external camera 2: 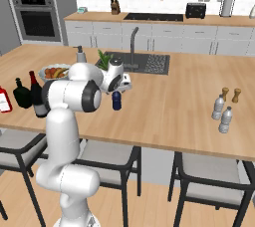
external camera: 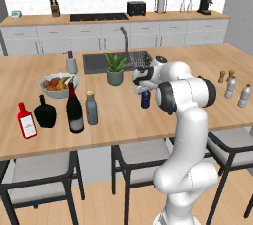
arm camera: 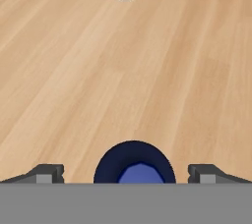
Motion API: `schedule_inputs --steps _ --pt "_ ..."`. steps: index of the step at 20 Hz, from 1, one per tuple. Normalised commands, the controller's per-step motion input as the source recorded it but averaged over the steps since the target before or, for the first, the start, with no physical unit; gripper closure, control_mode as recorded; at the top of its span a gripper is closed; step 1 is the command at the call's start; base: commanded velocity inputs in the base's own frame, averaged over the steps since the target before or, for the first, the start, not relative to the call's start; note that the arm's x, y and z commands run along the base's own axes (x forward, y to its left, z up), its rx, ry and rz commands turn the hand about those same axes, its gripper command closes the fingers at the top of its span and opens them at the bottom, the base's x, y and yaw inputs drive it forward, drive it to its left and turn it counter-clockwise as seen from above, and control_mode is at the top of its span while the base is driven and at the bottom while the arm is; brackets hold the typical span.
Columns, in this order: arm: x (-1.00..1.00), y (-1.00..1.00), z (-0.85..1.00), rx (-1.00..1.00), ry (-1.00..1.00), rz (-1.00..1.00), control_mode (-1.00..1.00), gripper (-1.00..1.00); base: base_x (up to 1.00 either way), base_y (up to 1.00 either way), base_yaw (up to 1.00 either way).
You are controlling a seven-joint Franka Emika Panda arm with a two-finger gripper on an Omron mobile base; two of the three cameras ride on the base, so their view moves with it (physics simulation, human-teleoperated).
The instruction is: Move the plastic bottles in the middle to the plastics group, and the glass bottles in the middle to the glass group.
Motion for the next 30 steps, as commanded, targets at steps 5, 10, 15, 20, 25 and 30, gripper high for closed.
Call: schedule_inputs --steps 5,10,15,20,25,30 --pt "0.03 0.01 -0.04 0.0 0.0 0.03 -1.0 -1.0 0.0 0.0 0.0" --pt "0.0 0.01 0.0 0.0 0.0 0.01 -1.0 1.0 0.0 0.0 0.0" --pt "0.0 0.0 0.0 0.0 0.0 0.01 -1.0 1.0 0.0 0.0 0.0" --pt "0.0 0.0 0.0 0.0 0.0 0.01 -1.0 1.0 0.0 0.0 0.0" --pt "-0.22 -0.25 0.32 0.0 -0.01 -0.03 -1.0 1.0 0.0 0.0 0.0" --pt "-0.36 -0.66 0.36 0.0 0.0 -0.13 -1.0 1.0 0.0 0.0 0.0"
